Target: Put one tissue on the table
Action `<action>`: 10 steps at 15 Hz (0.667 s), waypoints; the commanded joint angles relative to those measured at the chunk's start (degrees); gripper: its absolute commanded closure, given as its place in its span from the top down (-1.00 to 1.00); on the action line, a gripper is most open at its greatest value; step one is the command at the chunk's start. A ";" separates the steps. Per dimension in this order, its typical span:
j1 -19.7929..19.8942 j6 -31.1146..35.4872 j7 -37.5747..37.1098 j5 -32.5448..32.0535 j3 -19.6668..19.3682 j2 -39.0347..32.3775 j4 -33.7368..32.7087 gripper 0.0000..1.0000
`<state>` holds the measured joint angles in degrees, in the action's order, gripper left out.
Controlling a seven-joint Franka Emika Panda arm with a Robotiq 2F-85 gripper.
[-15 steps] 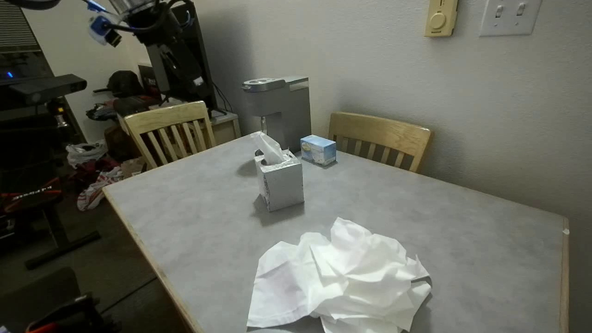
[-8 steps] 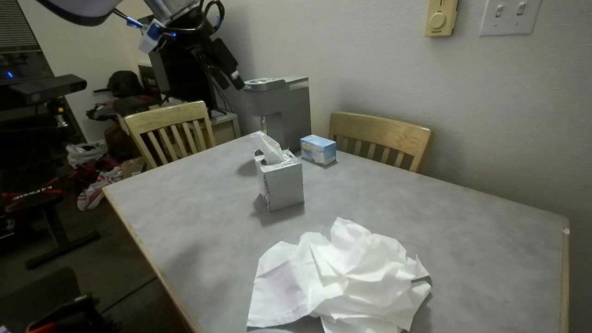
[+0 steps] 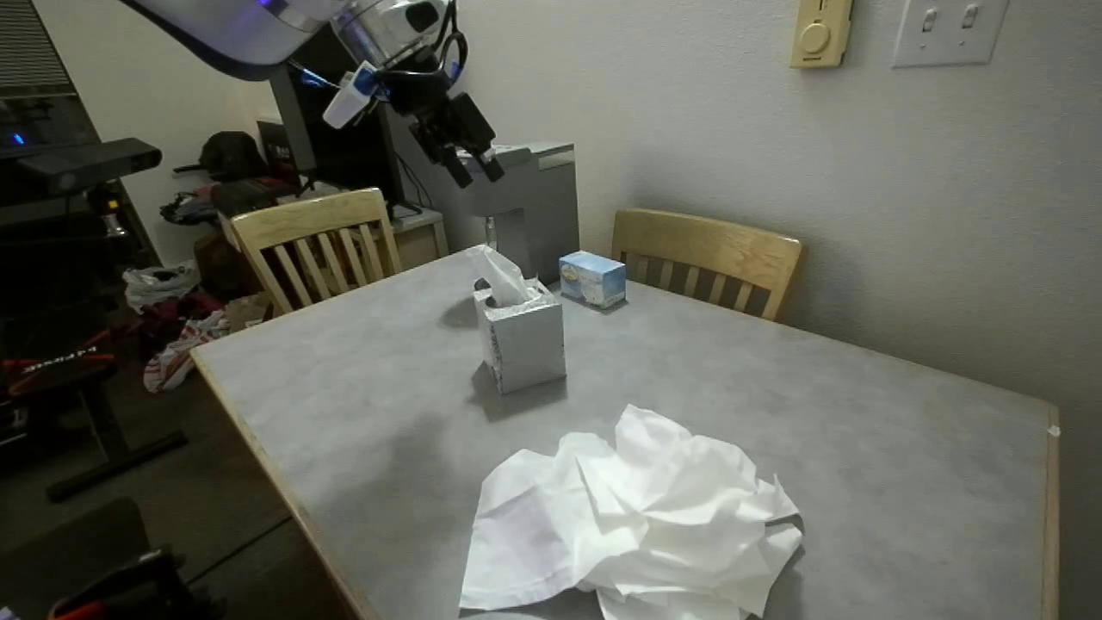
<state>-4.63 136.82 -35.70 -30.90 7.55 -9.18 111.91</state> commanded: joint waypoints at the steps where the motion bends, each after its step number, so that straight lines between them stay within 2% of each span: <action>1: -3.27 -4.05 -0.49 -1.57 -3.14 -5.17 -5.87 1.00; 4: -4.60 -6.54 -0.82 2.21 -4.40 -7.08 -8.73 1.00; 5: -4.76 -3.87 0.21 1.07 -4.89 -5.38 -5.71 1.00; 10: -5.30 -6.05 0.38 2.73 -5.18 -7.13 -7.85 1.00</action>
<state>-8.65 131.95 -36.23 -29.53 3.71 -15.64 104.35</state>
